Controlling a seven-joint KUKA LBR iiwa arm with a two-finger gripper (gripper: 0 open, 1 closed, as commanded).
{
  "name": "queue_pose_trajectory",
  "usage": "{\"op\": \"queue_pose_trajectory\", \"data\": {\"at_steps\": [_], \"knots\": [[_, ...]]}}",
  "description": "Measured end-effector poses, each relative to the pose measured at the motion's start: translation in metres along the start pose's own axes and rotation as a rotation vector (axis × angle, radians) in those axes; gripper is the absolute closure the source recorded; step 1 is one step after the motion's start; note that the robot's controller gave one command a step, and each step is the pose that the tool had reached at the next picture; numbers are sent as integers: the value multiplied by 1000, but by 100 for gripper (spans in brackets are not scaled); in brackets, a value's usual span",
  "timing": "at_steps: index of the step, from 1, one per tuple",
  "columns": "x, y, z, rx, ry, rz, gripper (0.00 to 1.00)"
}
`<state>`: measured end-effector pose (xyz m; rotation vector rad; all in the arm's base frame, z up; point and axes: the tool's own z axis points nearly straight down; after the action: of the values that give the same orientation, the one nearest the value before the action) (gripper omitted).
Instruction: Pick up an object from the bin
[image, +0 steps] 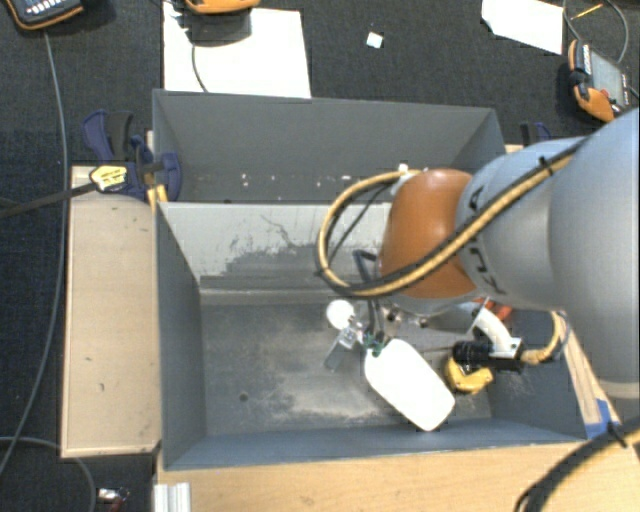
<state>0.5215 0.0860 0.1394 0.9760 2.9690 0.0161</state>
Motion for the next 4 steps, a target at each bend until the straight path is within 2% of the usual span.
{"op": "queue_pose_trajectory", "data": {"at_steps": [1,2,3,4], "knots": [[-30,21,72,11,13,-295,0],[-46,-16,-15,-2,0,-154,0],[-52,12,72,10,15,-320,0],[-40,-9,68,-7,-10,46,100]]}}
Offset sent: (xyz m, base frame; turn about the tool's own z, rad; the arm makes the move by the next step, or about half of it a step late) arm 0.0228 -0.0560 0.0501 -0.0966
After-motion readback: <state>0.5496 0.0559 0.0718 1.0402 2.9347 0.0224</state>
